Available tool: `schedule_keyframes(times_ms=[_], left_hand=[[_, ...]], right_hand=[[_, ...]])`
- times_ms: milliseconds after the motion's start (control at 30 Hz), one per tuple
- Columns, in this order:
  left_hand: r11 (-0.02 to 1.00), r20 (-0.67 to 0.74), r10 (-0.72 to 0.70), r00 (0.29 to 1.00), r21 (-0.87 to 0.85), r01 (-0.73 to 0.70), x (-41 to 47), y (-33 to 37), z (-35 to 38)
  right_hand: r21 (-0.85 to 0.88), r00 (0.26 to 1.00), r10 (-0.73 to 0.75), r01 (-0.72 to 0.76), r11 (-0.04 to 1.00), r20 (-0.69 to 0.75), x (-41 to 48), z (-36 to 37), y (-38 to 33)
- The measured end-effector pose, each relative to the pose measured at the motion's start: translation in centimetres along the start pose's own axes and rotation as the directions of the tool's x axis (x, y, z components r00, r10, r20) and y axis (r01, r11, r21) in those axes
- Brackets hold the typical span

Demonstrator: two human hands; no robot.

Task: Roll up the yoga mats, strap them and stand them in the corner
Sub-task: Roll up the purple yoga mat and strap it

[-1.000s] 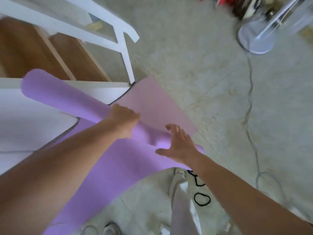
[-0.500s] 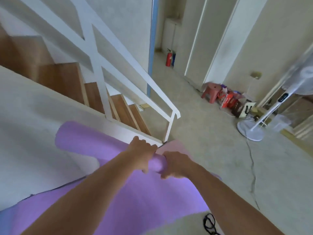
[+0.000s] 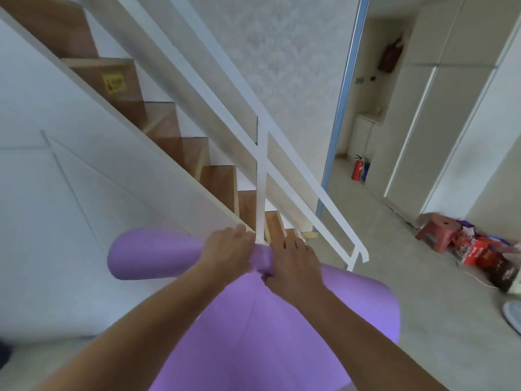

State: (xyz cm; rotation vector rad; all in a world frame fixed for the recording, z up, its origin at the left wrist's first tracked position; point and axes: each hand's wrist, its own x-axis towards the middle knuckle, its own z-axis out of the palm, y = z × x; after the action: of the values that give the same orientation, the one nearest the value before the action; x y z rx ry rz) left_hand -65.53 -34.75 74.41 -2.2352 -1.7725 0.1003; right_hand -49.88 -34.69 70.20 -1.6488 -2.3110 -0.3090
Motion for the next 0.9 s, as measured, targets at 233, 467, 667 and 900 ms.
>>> schedule_keyframes(times_ms=[233, 467, 667, 900], left_hand=[[0.975, -0.014, 0.067, 0.998, 0.211, -0.063, -4.2, -1.9, -6.3], [0.991, 0.025, 0.130, 0.991, 0.042, -0.131, -6.1, -5.0, -10.1], [0.966, -0.276, 0.164, 0.947, -0.149, -0.210, -10.2, -7.6, -5.0], [0.935, -0.164, 0.319, 0.934, -0.105, -0.338, -16.4, -9.1, 1.4]], right_hand=[[0.246, 0.989, -0.140, 0.123, 0.961, 0.055, -1.1, -6.2, -1.0], [0.038, 0.994, -0.105, 0.107, 0.994, -0.036, -1.1, -10.7, -3.8], [-0.115, 0.989, -0.022, 0.005, 0.993, -0.146, -3.9, -9.1, -9.7], [-0.165, 0.970, 0.190, -0.165, 0.972, 0.149, -10.0, -6.7, -17.2]])
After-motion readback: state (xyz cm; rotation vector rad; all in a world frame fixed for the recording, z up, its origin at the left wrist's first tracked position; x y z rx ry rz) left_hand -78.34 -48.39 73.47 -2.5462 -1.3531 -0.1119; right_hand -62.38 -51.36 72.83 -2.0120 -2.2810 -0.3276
